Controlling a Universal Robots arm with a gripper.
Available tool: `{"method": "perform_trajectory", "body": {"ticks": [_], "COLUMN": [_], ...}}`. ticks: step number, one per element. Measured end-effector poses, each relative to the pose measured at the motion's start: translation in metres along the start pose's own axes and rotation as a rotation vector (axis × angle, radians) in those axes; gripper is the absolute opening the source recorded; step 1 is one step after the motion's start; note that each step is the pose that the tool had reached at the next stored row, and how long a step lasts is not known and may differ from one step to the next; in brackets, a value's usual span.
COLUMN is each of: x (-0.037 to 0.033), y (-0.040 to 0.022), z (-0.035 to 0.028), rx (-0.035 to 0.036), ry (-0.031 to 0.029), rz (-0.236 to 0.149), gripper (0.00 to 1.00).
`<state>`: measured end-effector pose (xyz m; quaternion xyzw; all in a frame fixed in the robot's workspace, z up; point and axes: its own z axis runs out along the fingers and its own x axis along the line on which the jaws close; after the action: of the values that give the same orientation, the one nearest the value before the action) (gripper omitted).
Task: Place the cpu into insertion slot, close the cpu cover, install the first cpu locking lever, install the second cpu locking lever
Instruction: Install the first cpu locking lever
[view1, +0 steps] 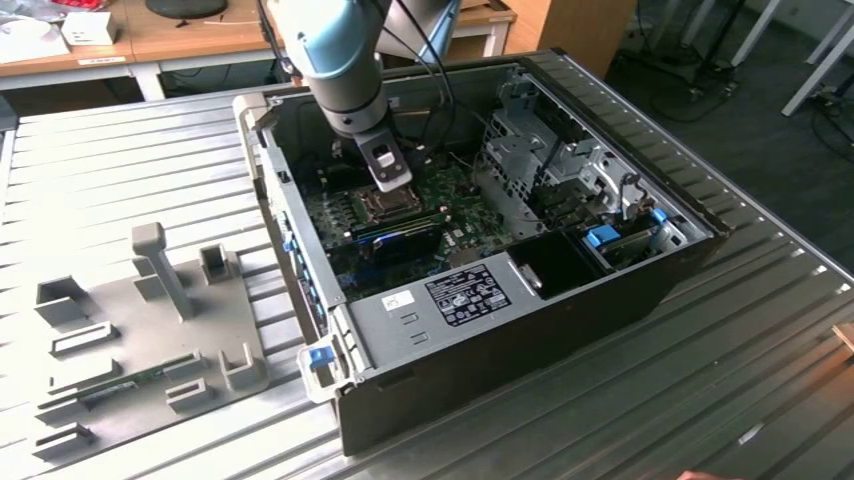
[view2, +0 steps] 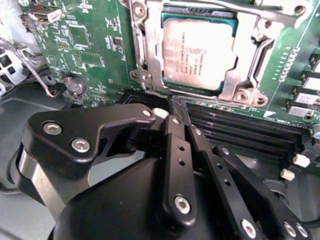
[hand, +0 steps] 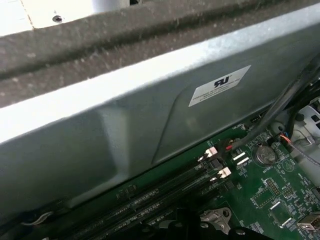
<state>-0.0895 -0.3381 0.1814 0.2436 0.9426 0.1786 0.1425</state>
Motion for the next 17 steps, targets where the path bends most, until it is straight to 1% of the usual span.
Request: {"method": "perform_trajectory", "body": {"ticks": [3,4,9,10,13,14,17], "x": [0.0001,0.0001,0.0,0.0,0.0,0.0001,-0.0002], "y": [-0.0004,-0.0004,-0.0005,-0.0006,-0.0006,-0.0005,0.0002], "z": [0.0005,0.001,0.0007,0.0006,0.0006,0.0006,-0.0004], "rx": [0.0,-0.0011,-0.0009,-0.0025,-0.0131,-0.0146,-0.0162], "ry": [0.0001,-0.0001,0.0001,0.0012,0.0063,0.0069,0.0072], "rz": [0.0,0.0,0.0,0.001,0.005,0.006,0.006], "gripper": [0.1,0.1,0.1,0.1,0.1,0.1,0.1]}}
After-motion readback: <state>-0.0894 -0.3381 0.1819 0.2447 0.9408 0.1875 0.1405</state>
